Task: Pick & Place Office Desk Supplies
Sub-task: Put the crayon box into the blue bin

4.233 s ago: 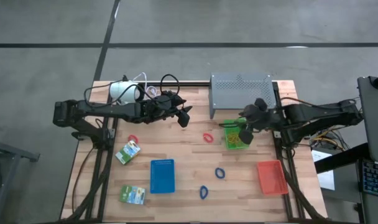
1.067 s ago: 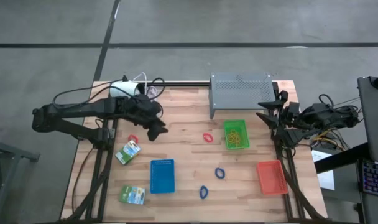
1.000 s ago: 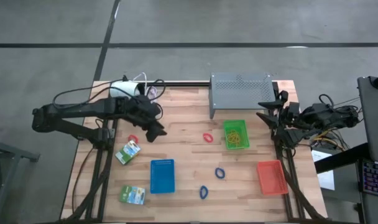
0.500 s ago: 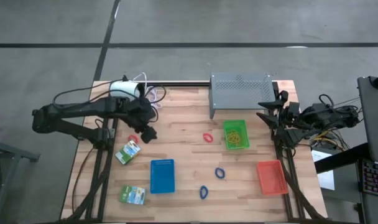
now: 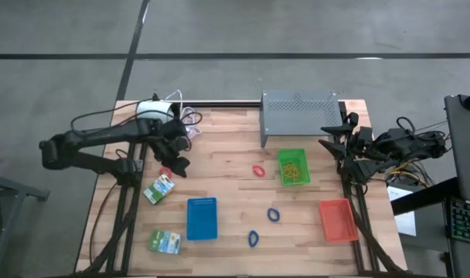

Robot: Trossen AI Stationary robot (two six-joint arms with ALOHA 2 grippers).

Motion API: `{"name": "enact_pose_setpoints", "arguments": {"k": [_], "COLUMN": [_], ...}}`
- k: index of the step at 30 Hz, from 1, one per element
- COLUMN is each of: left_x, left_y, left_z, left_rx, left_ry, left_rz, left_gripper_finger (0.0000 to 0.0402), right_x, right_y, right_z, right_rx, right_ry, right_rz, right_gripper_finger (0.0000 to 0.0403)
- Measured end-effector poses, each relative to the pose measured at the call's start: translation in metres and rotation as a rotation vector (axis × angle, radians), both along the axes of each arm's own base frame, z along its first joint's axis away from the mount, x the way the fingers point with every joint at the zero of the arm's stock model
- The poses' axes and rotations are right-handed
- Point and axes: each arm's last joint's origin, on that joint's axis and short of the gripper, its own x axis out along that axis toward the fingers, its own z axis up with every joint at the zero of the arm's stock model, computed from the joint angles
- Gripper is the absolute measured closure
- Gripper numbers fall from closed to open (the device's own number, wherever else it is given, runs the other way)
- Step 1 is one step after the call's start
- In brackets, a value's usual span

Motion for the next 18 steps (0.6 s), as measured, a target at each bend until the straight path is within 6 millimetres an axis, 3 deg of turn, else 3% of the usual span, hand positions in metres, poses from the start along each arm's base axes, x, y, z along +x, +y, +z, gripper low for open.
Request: {"name": "enact_pose_setpoints", "arguments": {"k": [6, 18], "left_x": [-0.01, -0.005], "left_y": [0.01, 0.025], "left_z": [-0.007, 0.008], "left_rx": [0.023, 0.232], "left_ry": [-0.005, -0.082], "left_rz": [-0.042, -0.078], "left_gripper_finger": [0.0186, 0.0186], "right_x": [0.0, 0.0], "right_y": [0.0, 0.0], "right_z": [0.0, 0.0], "right_rx": [0.0, 0.0], "right_ry": [0.0, 0.0], "right_rz": [0.0, 0.0], "right_gripper_finger": [0.0204, 0.0204]}}
